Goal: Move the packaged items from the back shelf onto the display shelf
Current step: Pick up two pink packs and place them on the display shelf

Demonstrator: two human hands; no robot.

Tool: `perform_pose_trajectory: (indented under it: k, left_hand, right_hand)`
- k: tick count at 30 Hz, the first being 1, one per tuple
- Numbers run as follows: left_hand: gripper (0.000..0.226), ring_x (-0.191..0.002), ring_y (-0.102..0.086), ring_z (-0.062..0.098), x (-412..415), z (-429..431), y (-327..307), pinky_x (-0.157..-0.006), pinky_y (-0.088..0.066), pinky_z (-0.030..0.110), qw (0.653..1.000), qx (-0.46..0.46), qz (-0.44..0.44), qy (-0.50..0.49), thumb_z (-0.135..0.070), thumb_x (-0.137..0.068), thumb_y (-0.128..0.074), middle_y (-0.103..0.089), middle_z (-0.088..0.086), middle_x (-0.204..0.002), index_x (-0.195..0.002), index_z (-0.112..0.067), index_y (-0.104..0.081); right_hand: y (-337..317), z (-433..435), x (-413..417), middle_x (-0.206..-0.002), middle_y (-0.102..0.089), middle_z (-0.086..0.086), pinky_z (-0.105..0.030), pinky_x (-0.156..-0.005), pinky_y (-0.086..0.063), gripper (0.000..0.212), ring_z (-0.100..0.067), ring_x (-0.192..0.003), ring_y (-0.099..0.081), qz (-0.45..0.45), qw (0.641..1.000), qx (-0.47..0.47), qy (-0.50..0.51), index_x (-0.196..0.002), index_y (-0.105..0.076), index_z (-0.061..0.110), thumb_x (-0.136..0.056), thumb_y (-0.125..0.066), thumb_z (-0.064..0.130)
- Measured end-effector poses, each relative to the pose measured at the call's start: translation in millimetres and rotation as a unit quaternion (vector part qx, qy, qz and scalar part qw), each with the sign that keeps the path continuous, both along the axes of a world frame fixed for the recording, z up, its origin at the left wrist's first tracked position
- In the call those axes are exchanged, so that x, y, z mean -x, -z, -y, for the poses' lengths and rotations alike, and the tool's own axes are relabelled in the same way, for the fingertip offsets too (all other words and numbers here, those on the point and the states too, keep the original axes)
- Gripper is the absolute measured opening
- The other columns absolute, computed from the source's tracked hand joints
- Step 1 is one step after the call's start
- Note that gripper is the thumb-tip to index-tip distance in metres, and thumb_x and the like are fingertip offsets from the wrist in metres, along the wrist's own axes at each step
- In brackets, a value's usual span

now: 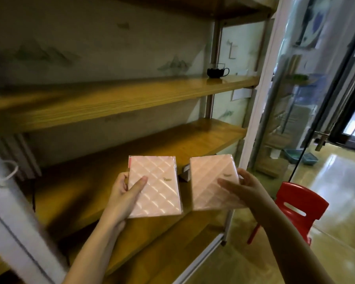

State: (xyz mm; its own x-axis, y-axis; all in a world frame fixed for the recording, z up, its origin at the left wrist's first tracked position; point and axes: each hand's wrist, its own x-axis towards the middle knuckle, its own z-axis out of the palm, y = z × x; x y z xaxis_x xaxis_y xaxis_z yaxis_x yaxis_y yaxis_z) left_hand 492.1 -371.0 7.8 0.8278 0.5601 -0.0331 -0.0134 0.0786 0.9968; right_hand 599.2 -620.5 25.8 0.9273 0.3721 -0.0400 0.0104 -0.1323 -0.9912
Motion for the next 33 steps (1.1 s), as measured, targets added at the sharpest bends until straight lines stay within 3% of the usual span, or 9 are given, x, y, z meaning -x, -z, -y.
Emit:
perform_pose_trajectory:
  k: [3,5,8,12,16,21,24,27,33]
  left_hand:
    - [0.037,-0.085,-0.063,0.017,-57,5,-2,-0.057,-0.049,0.024,1.000,0.013,-0.004,0.000,-0.028,-0.083,-0.061,-0.059,-0.002,-0.101,-0.115,-0.021,-0.042]
    - [0.033,-0.083,-0.063,0.017,-95,6,-3,-0.057,-0.050,0.026,1.000,0.018,-0.003,0.005,-0.027,-0.084,-0.061,-0.060,0.000,-0.100,-0.111,-0.021,-0.044]
    - [0.032,-0.084,-0.065,0.019,-148,6,-2,-0.061,-0.053,0.030,1.000,0.022,-0.002,0.003,-0.025,-0.083,-0.062,-0.062,0.003,-0.102,-0.109,-0.020,-0.045]
    - [0.036,-0.086,-0.065,0.021,-198,5,2,-0.061,-0.053,0.030,1.000,0.021,-0.007,-0.014,-0.026,-0.083,-0.063,-0.062,0.005,-0.105,-0.113,-0.017,-0.045]
    - [0.037,-0.087,-0.065,0.023,-238,8,8,-0.062,-0.053,0.031,0.999,0.028,-0.014,-0.034,-0.025,-0.083,-0.062,-0.062,0.007,-0.104,-0.115,-0.016,-0.045]
    - [0.029,-0.083,-0.064,0.022,-289,15,21,-0.060,-0.051,0.031,0.996,0.033,-0.023,-0.084,-0.021,-0.085,-0.060,-0.062,0.008,-0.103,-0.110,-0.015,-0.046]
    - [0.018,-0.083,-0.063,0.023,-323,25,30,-0.063,-0.051,0.032,0.992,0.040,-0.011,-0.121,-0.019,-0.085,-0.061,-0.063,0.009,-0.102,-0.098,-0.020,-0.049]
    - [0.019,-0.087,-0.064,0.023,-360,43,31,-0.065,-0.052,0.031,0.988,0.052,-0.006,-0.143,-0.020,-0.085,-0.061,-0.062,0.007,-0.101,-0.098,-0.022,-0.047]
    - [0.034,-0.089,-0.064,0.020,-427,74,37,-0.063,-0.054,0.026,0.980,0.067,-0.027,-0.186,-0.020,-0.083,-0.062,-0.061,0.002,-0.103,-0.111,-0.016,-0.042]
  right_hand:
    - [-11,-2,-52,-0.096,-0.063,-0.004,-0.024,-0.061,-0.058,0.024,-0.019,-0.084,-0.066,0.001,1.000,-0.006,-0.015,-0.101,-0.055,0.020,-0.081,-0.066,0.014]
    - [-16,-4,-90,-0.094,-0.062,-0.001,-0.020,-0.055,-0.057,0.024,-0.016,-0.081,-0.064,0.008,1.000,-0.003,-0.019,-0.099,-0.053,0.022,-0.081,-0.066,0.013]
    - [-12,-6,-143,-0.098,-0.061,-0.003,-0.025,-0.062,-0.059,0.037,-0.019,-0.085,-0.065,0.004,1.000,0.001,-0.006,-0.112,-0.051,0.014,-0.079,-0.068,0.015]
    - [-2,-5,-204,-0.111,-0.063,-0.014,-0.044,-0.080,-0.058,0.065,-0.030,-0.095,-0.066,-0.014,1.000,0.003,-0.018,-0.122,-0.051,0.008,-0.065,-0.074,0.029]
    - [4,-4,-265,-0.113,-0.063,-0.014,-0.041,-0.078,-0.058,0.074,-0.030,-0.095,-0.067,-0.020,0.999,0.004,-0.044,-0.123,-0.051,0.011,-0.057,-0.075,0.038]
    - [14,-8,-346,-0.107,-0.066,-0.013,-0.037,-0.077,-0.057,0.042,-0.028,-0.092,-0.067,-0.008,0.995,0.024,-0.094,-0.115,-0.057,0.010,-0.078,-0.069,0.026]
    - [18,-14,-397,-0.100,-0.069,-0.012,-0.032,-0.068,-0.058,0.028,-0.024,-0.085,-0.069,0.011,0.991,0.048,-0.121,-0.108,-0.059,0.010,-0.082,-0.066,0.019]
    - [17,-13,-451,-0.096,-0.072,-0.009,-0.026,-0.061,-0.056,0.023,-0.017,-0.078,-0.072,0.009,0.987,0.061,-0.150,-0.103,-0.062,0.011,-0.081,-0.067,0.016]
    - [21,-10,-537,-0.093,-0.074,-0.010,-0.035,-0.069,-0.057,0.030,-0.024,-0.082,-0.072,-0.005,0.973,0.071,-0.220,-0.108,-0.061,0.007,-0.079,-0.069,0.011]
